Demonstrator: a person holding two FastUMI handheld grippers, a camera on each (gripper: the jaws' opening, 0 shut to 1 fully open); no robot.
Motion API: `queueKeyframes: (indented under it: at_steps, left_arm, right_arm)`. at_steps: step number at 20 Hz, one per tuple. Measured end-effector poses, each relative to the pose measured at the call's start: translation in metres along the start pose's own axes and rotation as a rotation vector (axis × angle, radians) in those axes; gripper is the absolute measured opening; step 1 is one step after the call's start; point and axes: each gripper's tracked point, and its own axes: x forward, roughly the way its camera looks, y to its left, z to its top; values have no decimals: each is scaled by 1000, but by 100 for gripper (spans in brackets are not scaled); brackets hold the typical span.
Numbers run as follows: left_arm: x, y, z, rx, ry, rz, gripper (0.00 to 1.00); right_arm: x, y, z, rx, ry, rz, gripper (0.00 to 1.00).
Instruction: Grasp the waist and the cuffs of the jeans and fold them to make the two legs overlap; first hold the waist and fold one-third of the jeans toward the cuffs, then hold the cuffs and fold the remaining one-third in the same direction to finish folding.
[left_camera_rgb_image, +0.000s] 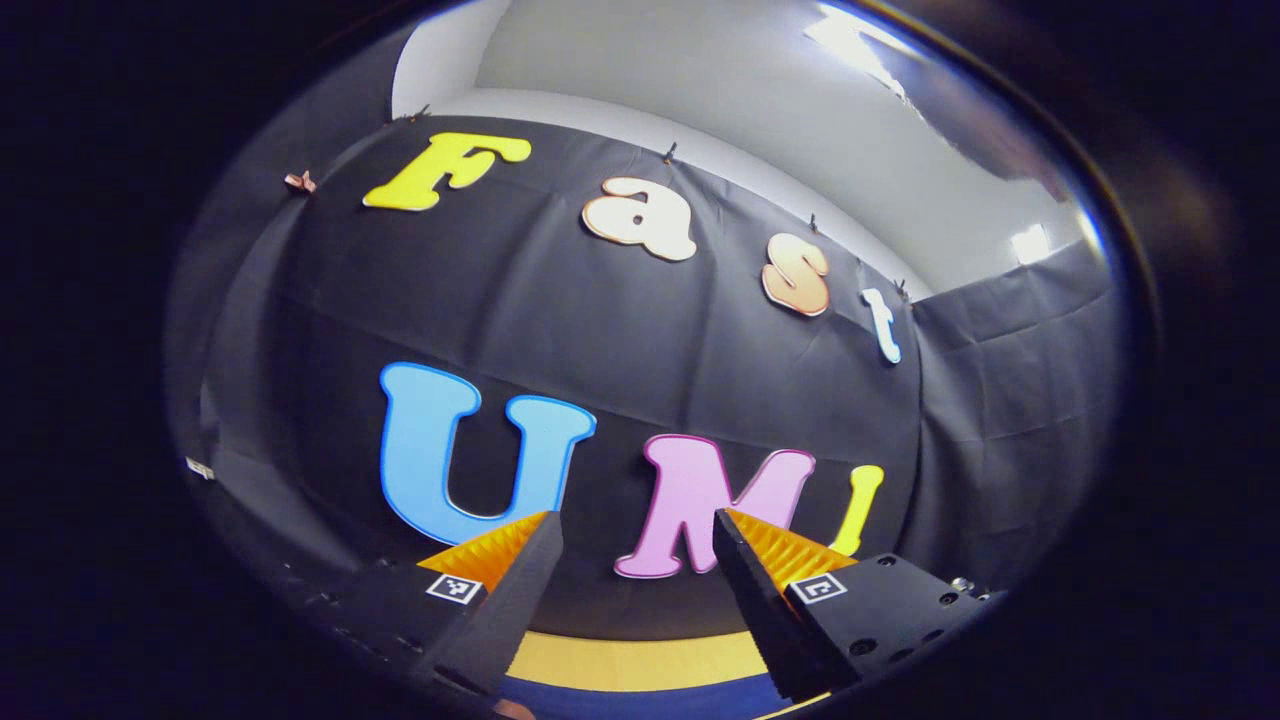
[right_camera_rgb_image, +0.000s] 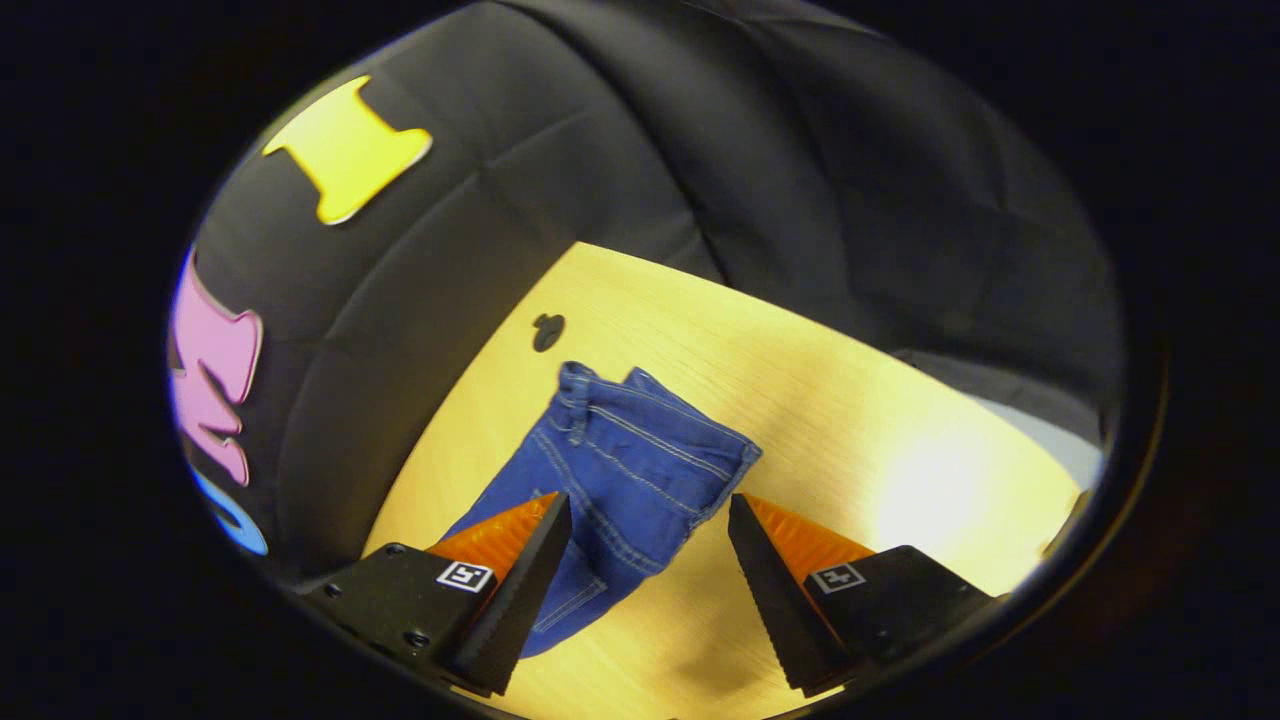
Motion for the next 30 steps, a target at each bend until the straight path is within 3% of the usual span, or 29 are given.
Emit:
queueKeyframes:
  at_steps: [2,6,9,11,13,14,15,16,18,20,24,30]
  left_arm:
    - [4,-18,-4,-85,-7,-68,95]
    - [19,0,-17,1,29,28,96]
    - [26,-8,-34,-20,57,8,95]
    - [32,0,-47,-7,91,35,96]
    - [38,4,-58,-7,128,41,95]
    - [37,6,-64,-7,147,38,96]
    - [37,10,-68,-2,161,44,95]
    - [35,14,-73,7,174,59,94]
    - [26,27,-86,25,227,91,93]
    - [13,39,-90,32,252,114,94]
    - [-5,54,-83,28,247,146,92]
    - [-46,66,-76,25,256,184,89]
  right_arm:
    - [13,-12,1,41,3,-16,98]
    - [36,1,16,94,-73,23,95]
    - [35,4,20,108,-98,56,95]
    - [47,-2,20,98,-97,19,96]
    - [50,-7,20,146,-97,23,46]
    - [50,-6,19,163,-90,24,36]
    - [52,-4,20,160,-91,24,35]
    - [50,0,23,152,-110,26,28]
    - [44,8,26,56,-137,13,17]
    - [24,34,38,-17,-184,54,16]
    - [-24,126,39,-179,-245,190,16]
    - [-82,271,-19,-401,-245,498,15]
